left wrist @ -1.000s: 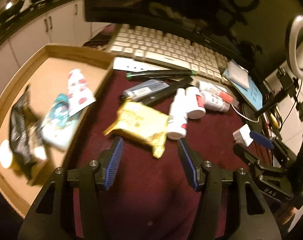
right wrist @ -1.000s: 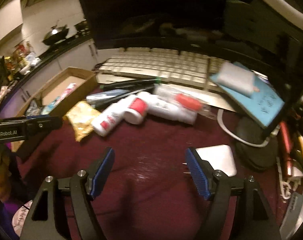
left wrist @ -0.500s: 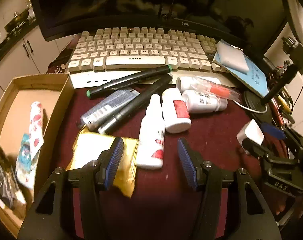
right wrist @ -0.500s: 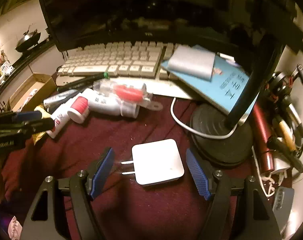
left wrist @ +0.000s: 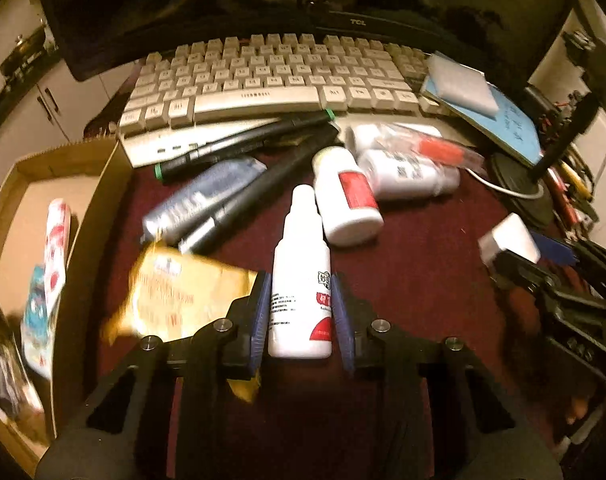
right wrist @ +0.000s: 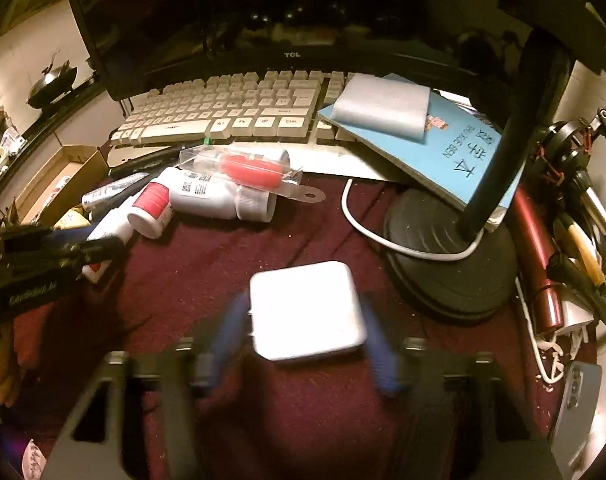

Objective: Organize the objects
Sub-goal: 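Grasp the white charger with the right tool while the left tool grasps the white spray bottle, then carry the charger and spray bottle to the tray, lowering the charger into it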

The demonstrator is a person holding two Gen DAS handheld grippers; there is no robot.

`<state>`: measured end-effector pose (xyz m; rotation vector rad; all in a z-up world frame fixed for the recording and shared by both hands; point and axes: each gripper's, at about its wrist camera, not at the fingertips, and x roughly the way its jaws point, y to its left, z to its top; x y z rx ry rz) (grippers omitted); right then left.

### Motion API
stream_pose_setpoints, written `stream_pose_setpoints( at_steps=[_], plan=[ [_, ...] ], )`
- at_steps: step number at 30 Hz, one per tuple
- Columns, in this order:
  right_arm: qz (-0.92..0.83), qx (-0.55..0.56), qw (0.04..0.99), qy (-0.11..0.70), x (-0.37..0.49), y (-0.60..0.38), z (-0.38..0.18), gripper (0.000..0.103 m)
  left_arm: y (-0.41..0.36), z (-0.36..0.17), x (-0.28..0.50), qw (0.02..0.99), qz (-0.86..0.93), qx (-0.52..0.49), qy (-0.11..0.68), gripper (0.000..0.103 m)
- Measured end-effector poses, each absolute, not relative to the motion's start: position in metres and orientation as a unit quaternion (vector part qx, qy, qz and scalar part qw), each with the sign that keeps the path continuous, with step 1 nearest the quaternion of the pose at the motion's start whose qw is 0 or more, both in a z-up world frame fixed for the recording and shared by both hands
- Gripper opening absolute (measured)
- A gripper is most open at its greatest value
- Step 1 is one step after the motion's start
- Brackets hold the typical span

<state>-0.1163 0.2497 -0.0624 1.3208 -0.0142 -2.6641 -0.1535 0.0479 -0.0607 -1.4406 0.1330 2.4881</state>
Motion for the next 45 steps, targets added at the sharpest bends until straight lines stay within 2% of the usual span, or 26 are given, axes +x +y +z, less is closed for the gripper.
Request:
stream_pose_setpoints(
  at_steps=[11,21,45],
  plan=[
    [-0.893,0.443,0.076,0.009,-0.115,0.242,-0.062,0.050,0.050,-0.072,-0.130,0.132,0.849,-0.509,0.043,0.029],
    [-0.901,0.417,0.110,0.040,-0.084,0.209,-0.036,0.050,0.040,-0.065,-0.110,0.128,0.856,-0.500,0.014,0.029],
    [-0.910,0.374,0.162,0.078,-0.058,0.144,0.004,0.050,-0.022,0.001,-0.055,0.088,0.894,-0.437,-0.045,0.029]
  ],
)
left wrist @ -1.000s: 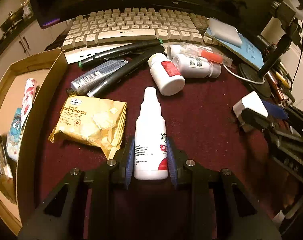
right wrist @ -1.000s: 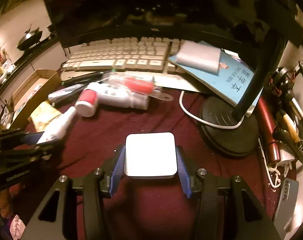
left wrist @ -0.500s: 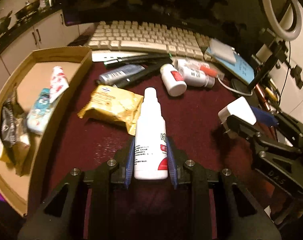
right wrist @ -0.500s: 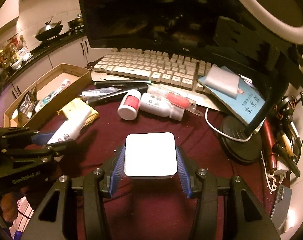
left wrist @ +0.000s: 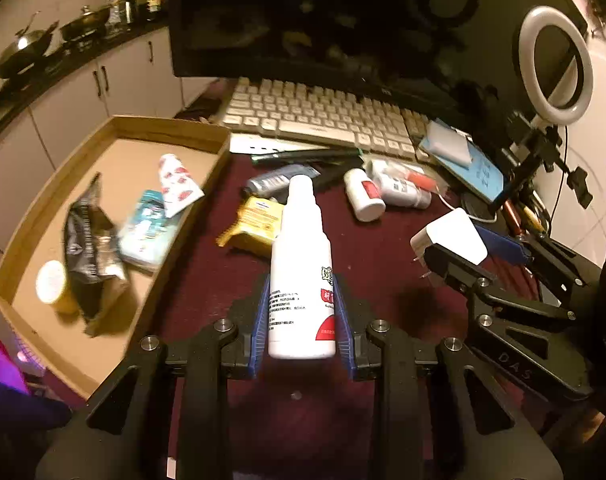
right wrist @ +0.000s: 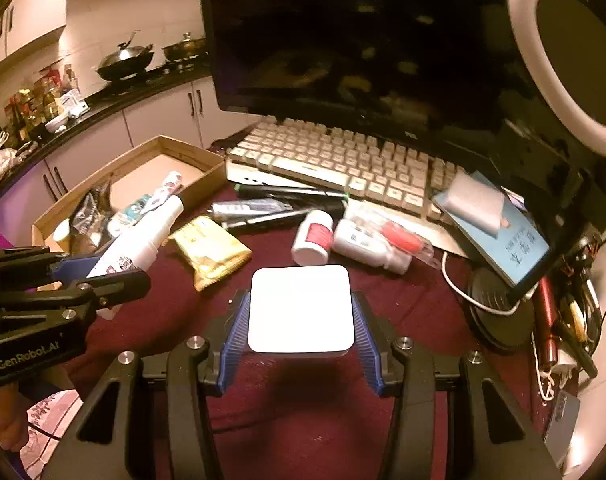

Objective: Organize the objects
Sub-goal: 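Carry the charger and spray bottle to the tray, lowering the charger into it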

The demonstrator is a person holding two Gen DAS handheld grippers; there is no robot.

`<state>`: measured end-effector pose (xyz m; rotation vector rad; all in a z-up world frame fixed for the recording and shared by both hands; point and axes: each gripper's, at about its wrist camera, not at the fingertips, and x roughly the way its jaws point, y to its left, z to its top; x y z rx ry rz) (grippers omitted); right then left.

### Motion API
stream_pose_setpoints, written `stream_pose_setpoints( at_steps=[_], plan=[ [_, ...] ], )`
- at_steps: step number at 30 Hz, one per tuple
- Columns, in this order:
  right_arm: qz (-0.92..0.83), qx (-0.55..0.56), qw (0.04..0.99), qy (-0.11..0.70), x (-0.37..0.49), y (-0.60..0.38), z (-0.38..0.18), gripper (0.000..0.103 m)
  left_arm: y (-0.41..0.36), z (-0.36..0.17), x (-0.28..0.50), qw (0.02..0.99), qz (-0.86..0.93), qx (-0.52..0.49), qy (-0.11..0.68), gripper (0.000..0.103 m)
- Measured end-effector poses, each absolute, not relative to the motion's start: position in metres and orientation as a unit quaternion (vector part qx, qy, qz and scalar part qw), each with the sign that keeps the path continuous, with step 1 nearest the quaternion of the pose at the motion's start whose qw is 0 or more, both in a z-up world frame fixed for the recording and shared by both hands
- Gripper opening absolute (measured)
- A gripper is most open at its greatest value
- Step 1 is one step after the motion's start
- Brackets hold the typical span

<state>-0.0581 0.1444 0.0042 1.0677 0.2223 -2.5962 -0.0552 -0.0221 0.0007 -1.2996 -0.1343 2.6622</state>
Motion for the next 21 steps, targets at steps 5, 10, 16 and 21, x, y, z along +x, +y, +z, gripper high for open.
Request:
stream_pose_setpoints(
  at_steps=[5,10,16,21],
  plan=[
    [-0.909,0.366,0.179,0.081,-0.056,0.127,0.012,0.050,-0.048,0.016,-0.045,0.069,0.903,-0.419,-0.062,0.029],
    [-0.906,0.360,0.207,0.082,-0.058,0.102,0.017,0.050,-0.087,0.023,-0.039,0.035,0.906,-0.412,-0.085,0.029],
    [-0.894,0.361,0.253,0.078,-0.068,0.067,0.017,0.050,-0.134,0.027,-0.034,-0.010,0.907,-0.407,-0.107,0.029],
    [-0.880,0.371,0.289,0.067,-0.083,0.037,0.013,0.050,-0.170,0.025,-0.039,-0.044,0.905,-0.404,-0.125,0.029]
  ],
)
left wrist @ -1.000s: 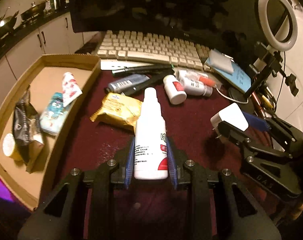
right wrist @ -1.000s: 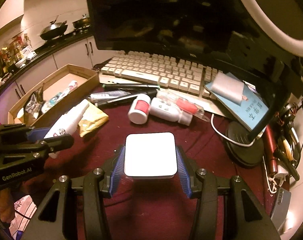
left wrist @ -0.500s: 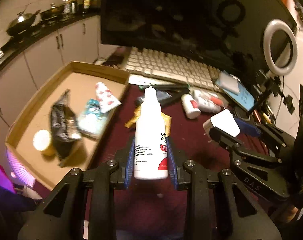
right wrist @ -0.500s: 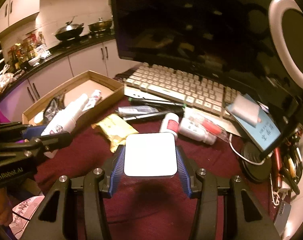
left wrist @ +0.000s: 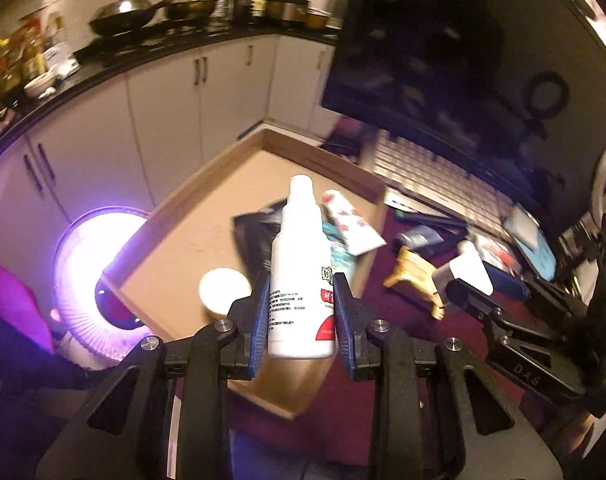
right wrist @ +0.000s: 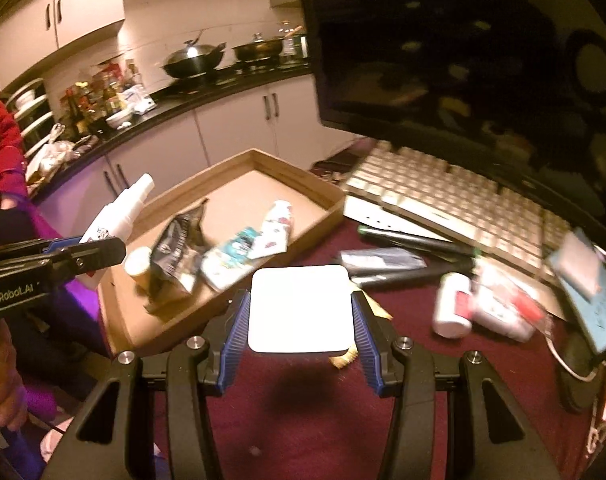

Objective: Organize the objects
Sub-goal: 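Carry the charger and spray bottle to the tray, lowering the charger into it, then open both tools to drop the charger and spray bottle into the tray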

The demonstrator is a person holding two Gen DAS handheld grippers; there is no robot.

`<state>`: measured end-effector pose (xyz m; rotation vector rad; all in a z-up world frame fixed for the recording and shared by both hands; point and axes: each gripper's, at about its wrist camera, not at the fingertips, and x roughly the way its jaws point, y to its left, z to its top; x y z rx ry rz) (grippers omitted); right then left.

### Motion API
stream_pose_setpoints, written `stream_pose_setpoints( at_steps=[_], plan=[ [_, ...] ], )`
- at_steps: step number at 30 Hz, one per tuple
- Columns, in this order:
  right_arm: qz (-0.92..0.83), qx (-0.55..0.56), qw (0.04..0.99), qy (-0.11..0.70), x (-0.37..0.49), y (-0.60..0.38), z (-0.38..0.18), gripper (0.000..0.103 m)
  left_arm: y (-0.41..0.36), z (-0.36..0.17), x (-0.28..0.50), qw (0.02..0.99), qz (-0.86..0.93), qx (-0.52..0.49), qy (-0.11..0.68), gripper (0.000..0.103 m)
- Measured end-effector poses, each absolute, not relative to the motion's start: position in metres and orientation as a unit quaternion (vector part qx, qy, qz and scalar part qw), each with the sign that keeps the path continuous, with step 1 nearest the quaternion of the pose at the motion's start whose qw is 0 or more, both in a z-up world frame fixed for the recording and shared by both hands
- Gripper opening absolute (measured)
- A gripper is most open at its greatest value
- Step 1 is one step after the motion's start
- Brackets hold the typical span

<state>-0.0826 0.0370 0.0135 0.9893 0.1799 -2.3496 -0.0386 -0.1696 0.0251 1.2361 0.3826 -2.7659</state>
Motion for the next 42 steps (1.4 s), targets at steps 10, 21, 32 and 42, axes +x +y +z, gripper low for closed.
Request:
stream_pose_setpoints(
  at_steps=[10,21,32,42],
  plan=[
    [-0.867,0.381,0.314,0.064,-0.117,-0.013,0.006,0.050,-0.208,0.008,-0.079,0.067,-0.893,0.423,0.138,0.029],
    [-0.862,0.384,0.318,0.091,-0.149,-0.065,-0.006,0.050,-0.241,-0.017,-0.130,0.089,-0.878,0.450,0.135,0.029],
    [-0.858,0.398,0.311,0.095,-0.169,-0.081,-0.021,0.050,-0.234,-0.036,-0.150,0.081,-0.867,0.478,0.113,0.029],
    [-0.856,0.402,0.310,0.104,-0.168,-0.085,-0.029,0.050,-0.230,-0.049,-0.155,0.078,-0.857,0.497,0.110,0.029]
  ],
)
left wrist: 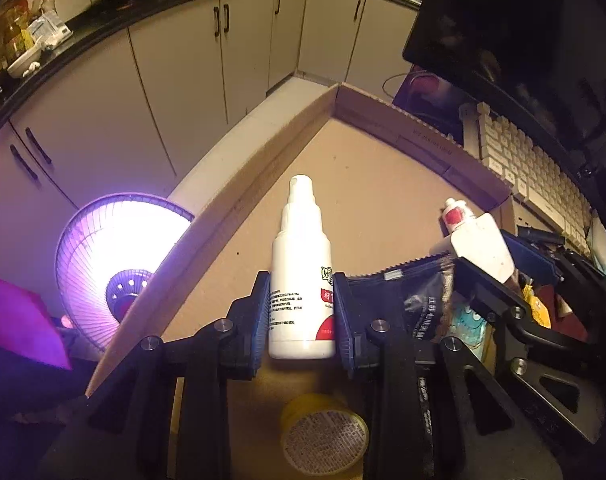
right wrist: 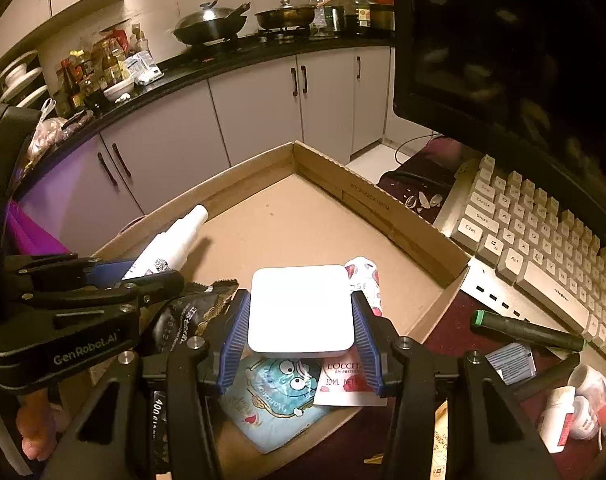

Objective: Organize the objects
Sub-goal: 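Open both tools to drop the charger and spray bottle into the tray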

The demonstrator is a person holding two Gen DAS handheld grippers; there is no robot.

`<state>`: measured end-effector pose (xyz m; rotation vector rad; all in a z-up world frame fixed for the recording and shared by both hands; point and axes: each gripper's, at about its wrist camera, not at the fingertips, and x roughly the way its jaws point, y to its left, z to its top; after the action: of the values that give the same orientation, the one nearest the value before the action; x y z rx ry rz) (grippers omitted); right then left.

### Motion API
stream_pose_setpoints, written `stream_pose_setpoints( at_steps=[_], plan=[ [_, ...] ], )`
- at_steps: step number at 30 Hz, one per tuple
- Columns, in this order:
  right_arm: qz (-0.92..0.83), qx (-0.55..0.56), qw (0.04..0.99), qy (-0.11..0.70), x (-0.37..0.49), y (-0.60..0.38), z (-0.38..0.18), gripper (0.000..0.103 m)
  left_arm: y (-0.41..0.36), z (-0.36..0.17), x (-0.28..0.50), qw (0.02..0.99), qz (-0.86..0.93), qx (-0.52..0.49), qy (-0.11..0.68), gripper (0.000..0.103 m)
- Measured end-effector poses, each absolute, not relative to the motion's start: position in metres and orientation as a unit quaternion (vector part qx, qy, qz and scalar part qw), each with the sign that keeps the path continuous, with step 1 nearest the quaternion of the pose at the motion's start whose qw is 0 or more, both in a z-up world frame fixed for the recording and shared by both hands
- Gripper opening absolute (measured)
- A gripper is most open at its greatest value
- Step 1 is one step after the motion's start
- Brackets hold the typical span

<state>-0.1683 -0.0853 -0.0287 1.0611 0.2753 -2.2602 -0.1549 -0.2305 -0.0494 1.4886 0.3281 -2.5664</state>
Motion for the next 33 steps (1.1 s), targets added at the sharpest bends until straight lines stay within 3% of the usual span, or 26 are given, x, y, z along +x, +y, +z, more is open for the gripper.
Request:
stream_pose_setpoints(
  at_steps=[20,22,24,33],
  plan=[
    [-0.852,0.402,0.320,0.097,-0.168,-0.083,-0.029,0.051,-0.234,-0.048,-0.146,0.088,-0.860,0.486,0.125,0.031],
    [-0.857,0.389,0.324,0.096,-0.163,-0.077,-0.020,0.058,-0.235,-0.041,-0.139,0.090,-0.864,0.477,0.133,0.038],
    [-0.862,0.381,0.320,0.096,-0.156,-0.069,-0.012,0.062,-0.234,-0.033,-0.129,0.091,-0.872,0.459,0.143,0.056],
    [-0.866,0.390,0.311,0.036,-0.121,0.002,-0.009,0.062,-0.188,-0.002,-0.075,0.058,-0.899,0.412,0.137,0.061]
  ],
)
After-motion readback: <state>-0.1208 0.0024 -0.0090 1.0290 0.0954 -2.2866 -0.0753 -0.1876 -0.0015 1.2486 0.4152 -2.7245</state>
